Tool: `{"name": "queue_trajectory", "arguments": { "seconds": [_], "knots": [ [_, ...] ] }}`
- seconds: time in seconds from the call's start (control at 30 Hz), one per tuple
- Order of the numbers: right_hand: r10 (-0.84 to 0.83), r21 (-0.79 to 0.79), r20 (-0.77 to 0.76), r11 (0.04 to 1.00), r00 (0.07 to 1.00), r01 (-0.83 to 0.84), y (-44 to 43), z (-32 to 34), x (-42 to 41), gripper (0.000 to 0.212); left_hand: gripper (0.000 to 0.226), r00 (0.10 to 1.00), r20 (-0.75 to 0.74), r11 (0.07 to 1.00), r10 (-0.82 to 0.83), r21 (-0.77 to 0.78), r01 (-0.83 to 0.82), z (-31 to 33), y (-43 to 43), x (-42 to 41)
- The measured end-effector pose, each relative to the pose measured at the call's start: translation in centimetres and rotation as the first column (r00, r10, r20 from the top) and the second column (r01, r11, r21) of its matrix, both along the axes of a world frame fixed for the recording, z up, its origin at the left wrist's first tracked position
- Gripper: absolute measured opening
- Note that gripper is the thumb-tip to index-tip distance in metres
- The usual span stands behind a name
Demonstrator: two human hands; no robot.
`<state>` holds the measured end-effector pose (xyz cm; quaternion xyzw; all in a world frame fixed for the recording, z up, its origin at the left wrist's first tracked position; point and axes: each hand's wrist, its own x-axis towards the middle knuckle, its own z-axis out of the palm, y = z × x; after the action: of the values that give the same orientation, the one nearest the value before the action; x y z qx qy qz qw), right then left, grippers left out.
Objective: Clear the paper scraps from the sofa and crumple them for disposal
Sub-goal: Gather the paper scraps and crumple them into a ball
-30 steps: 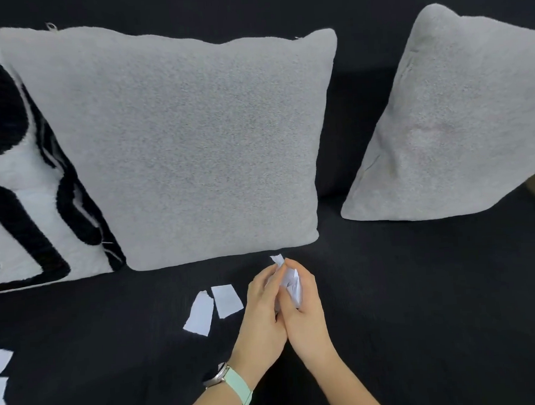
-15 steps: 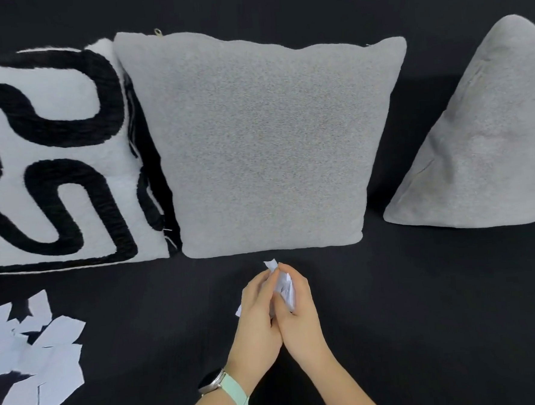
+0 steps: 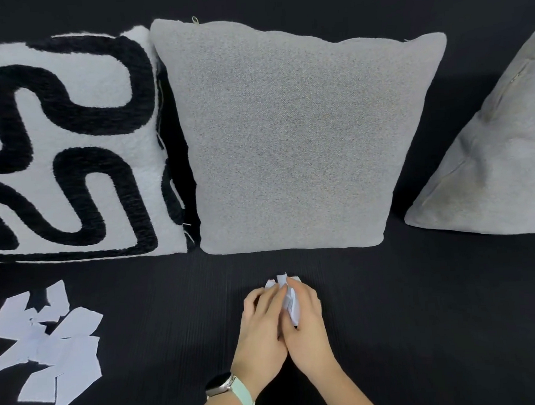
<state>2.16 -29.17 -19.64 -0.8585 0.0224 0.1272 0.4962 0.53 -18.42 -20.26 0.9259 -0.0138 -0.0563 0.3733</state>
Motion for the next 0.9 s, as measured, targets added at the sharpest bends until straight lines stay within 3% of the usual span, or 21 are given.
{"name": "queue_trajectory", "arguments": {
  "seconds": [0.27, 0.4, 0.53, 0.6, 0.67, 0.73, 0.8, 0.9],
  "knots": [
    [-0.027, -0.290, 0.053, 0.956, 0.998, 0.041, -0.5, -1.2, 0.4, 0.064, 0.084, 0.989, -0.127, 0.997, 0.077, -0.004, -0.078, -0.2, 0.3, 0.7],
    [-0.056, -0.161, 0.013, 0.985, 0.998, 0.058, 0.2, -1.2, 1.0, 0.062, 0.082, 0.988, -0.147, 0.998, 0.054, 0.023, -0.051, 0.0, 0.1, 1.1],
    [-0.019, -0.031, -0.022, 0.999, 1.000, 0.018, 0.6, -1.3, 0.9, 0.055, 0.055, 0.976, -0.182, 0.980, 0.121, -0.134, -0.147, 0.5, -0.2, 1.0],
    [-0.023, 0.026, -0.065, 0.999, 0.998, 0.024, 0.7, -1.1, 1.0, 0.050, 0.026, 0.912, -0.364, 0.857, 0.191, -0.392, -0.336, 1.2, -0.3, 1.2],
    [-0.023, 0.105, -0.121, 0.994, 0.992, 0.036, 0.8, -0.8, 1.0, 0.047, 0.019, 0.796, -0.565, 0.556, 0.217, -0.599, -0.577, 1.8, -0.7, 1.7],
    [-0.034, 0.167, -0.159, 0.984, 0.987, 0.061, 1.1, -0.6, 1.0, 0.042, 0.022, 0.740, -0.641, 0.353, 0.205, -0.657, -0.666, 1.8, -0.9, 1.8],
    [-0.048, 0.210, -0.178, 0.974, 0.983, 0.085, 1.5, -0.6, 0.9, 0.027, 0.021, 0.734, -0.647, 0.294, 0.206, -0.675, -0.677, 2.1, -0.9, 1.5],
    [-0.041, 0.269, -0.212, 0.958, 0.976, 0.099, 2.1, -0.5, 0.8, 0.021, 0.019, 0.731, -0.655, 0.285, 0.191, -0.676, -0.680, 2.0, -0.3, 1.3]
  ]
}}
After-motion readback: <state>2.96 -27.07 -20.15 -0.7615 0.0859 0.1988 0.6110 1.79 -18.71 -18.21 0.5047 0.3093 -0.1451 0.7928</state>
